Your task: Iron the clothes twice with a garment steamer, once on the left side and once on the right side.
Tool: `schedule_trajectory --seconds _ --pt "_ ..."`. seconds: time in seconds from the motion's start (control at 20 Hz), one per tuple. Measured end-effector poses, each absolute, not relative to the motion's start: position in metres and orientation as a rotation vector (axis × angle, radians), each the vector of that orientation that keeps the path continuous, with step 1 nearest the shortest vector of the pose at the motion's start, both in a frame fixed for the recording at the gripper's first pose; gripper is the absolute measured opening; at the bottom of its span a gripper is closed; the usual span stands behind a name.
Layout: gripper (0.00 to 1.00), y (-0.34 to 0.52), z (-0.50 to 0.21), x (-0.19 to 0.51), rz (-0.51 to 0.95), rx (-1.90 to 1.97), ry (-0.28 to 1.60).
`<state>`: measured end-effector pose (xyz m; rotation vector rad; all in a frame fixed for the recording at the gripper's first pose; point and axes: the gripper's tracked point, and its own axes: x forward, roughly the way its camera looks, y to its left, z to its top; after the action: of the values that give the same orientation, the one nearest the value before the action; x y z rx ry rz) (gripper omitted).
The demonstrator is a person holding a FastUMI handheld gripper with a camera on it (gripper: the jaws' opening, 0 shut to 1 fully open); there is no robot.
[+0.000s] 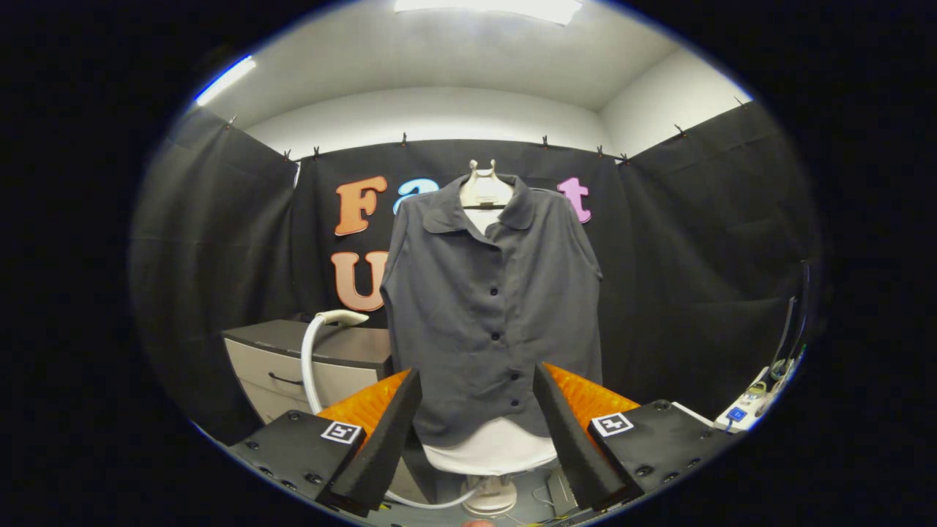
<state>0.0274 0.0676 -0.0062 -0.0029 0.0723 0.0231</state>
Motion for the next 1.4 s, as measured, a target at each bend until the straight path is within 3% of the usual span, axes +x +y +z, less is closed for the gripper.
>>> schedule_trajectory --seconds 0.25,0.7,1.0,1.4 --pt "0.98 0.137 0.047 0.080 0.101 -0.030 0.074" --pt "0.98 0.361 0.110 0.242 0.346 -0.106 0.088" --pt "0.98 0.473 0.072 0.357 0.398 -0.271 0.159" --pt "0.98 0.506 -0.059 0.469 0.348 -0.390 0.437"
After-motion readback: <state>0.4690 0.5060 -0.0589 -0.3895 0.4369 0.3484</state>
